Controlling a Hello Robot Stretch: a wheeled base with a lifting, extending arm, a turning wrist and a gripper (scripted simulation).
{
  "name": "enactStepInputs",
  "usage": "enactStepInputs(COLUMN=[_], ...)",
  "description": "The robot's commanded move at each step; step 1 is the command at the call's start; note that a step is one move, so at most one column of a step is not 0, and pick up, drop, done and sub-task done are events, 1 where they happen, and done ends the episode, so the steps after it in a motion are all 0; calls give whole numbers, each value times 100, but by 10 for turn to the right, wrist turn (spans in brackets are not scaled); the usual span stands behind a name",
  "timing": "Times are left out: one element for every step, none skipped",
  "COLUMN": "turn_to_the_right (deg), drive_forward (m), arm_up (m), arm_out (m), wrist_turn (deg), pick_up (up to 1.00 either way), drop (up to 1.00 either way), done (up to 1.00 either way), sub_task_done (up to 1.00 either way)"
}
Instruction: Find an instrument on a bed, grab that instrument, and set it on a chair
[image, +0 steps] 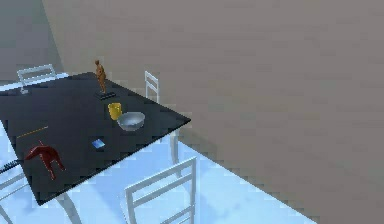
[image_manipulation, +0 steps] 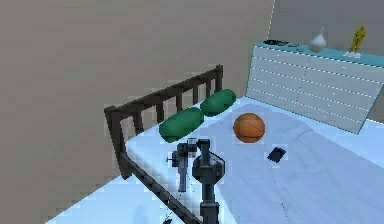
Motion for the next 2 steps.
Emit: enactStepInputs(turn_to_the_right=[0,0], drive_forward=[0,0], arm_up=[0,0], arm_out=[0,0], wrist_turn=[450,450], pick_up=[0,0], drop=[0,0], done=[0,0], sub_task_done=[0,0])
